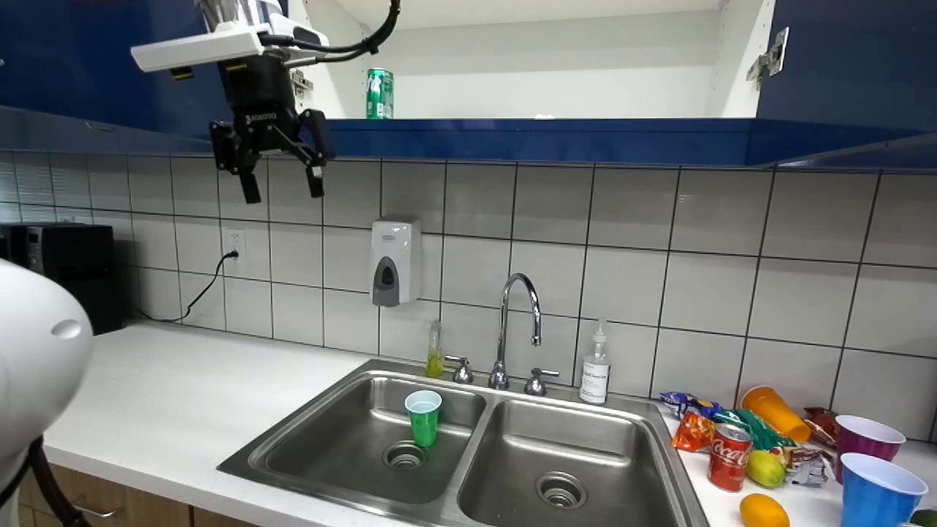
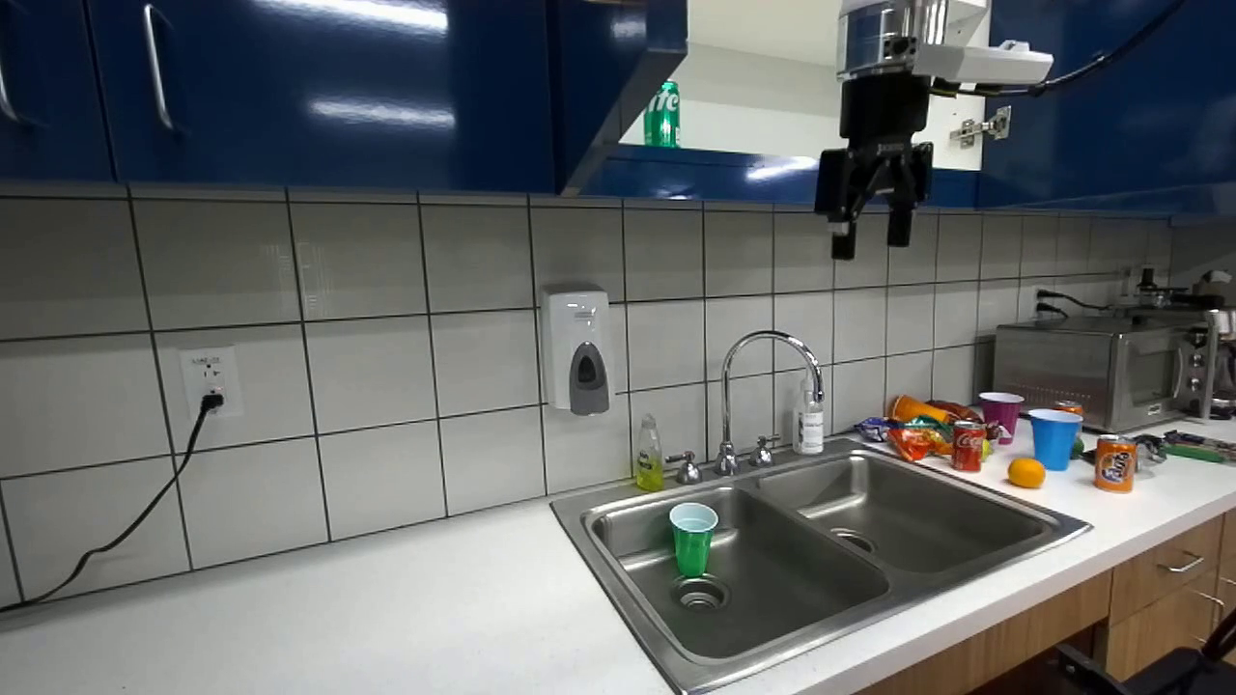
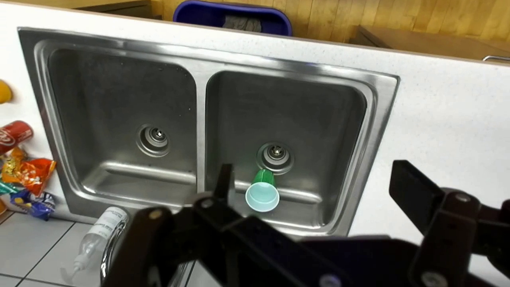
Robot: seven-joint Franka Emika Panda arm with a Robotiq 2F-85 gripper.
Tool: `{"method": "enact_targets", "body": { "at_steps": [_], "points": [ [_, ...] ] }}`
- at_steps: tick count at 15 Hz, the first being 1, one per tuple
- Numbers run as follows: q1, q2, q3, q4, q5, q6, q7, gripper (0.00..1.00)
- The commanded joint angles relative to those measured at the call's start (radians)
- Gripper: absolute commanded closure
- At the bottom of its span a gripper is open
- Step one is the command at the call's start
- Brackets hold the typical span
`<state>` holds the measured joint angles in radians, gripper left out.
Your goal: Put the green can in the sink.
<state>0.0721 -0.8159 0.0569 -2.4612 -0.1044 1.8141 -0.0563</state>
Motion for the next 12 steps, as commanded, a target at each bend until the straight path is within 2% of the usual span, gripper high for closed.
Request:
{"method": "enact_targets", "body": {
  "at_steps": [1, 7, 12],
  "points": [
    [-0.007, 0.004, 0.017, 0.067, -0.011, 0.025, 0.025, 0.00],
    [-0.008, 0.046, 0.013, 0.173, -0.005, 0.073, 0.017, 0.00],
    [-0.013, 0.110, 0.025, 0.300, -0.009, 0.049, 0.026, 0.00]
  ]
}}
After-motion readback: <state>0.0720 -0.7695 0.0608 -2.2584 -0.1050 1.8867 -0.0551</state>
